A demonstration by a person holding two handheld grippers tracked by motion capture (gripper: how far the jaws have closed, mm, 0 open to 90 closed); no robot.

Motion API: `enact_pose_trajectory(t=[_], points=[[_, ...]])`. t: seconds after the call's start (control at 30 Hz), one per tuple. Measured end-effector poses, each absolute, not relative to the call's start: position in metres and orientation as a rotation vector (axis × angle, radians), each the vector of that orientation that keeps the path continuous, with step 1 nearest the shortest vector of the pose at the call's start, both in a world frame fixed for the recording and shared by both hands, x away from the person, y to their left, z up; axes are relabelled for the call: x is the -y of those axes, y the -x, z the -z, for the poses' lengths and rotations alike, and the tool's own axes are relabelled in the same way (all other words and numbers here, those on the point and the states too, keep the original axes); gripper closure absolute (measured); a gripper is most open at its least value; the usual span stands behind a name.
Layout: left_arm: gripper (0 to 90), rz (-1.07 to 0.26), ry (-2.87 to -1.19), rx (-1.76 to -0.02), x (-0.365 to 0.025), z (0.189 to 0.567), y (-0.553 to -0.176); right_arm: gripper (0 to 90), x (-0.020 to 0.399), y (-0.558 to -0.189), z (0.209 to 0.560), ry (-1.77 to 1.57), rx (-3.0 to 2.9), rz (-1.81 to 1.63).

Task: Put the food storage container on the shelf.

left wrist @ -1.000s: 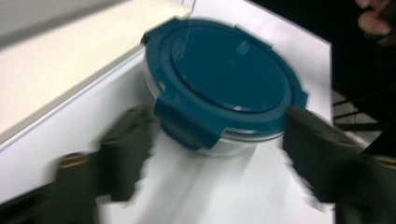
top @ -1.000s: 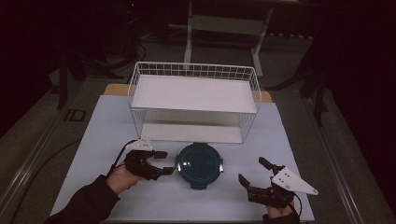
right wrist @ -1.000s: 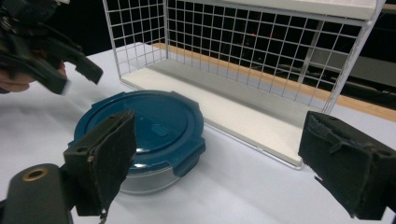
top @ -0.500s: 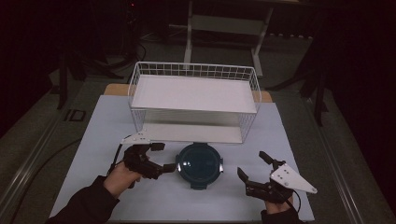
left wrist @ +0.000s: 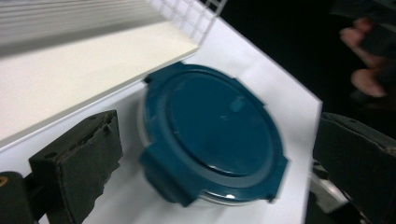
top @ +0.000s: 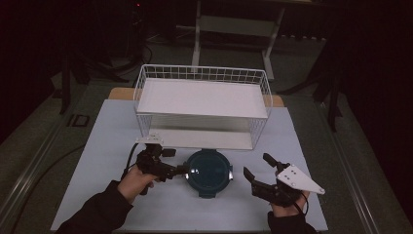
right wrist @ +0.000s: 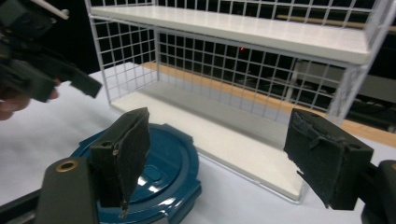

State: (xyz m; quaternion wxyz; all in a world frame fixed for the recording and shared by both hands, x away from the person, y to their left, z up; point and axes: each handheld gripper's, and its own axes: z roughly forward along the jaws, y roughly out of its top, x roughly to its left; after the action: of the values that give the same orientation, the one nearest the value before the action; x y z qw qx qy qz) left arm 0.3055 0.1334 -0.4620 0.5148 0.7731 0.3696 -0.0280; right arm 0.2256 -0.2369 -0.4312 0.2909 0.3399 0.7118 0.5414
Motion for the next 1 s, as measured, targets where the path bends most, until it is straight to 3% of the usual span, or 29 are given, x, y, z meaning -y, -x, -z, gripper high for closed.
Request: enact_pose_trajectory(t=[0.43,0.73,0.8,1.0], points=[[1.4,0.183,-1.837,-1.083,-0.127,0.49,-0.323,9.7,0.227,-0.242,0.443,-0.972,-2.108,-1.467],[2.5,0.435,-1.863,-1.205,-0.127,0.502,-0.332,9.8,0.222,-0.243,0.452,-0.976,-2.162,-1.491],[7.1,0.453,-1.848,-1.24,-0.127,0.503,-0.332,10.1,0.221,-0.243,0.451,-0.967,-2.167,-1.499],[32.9,0.524,-1.818,-1.323,-0.13,0.505,-0.336,10.1,0.219,-0.241,0.453,-0.943,-2.181,-1.504]])
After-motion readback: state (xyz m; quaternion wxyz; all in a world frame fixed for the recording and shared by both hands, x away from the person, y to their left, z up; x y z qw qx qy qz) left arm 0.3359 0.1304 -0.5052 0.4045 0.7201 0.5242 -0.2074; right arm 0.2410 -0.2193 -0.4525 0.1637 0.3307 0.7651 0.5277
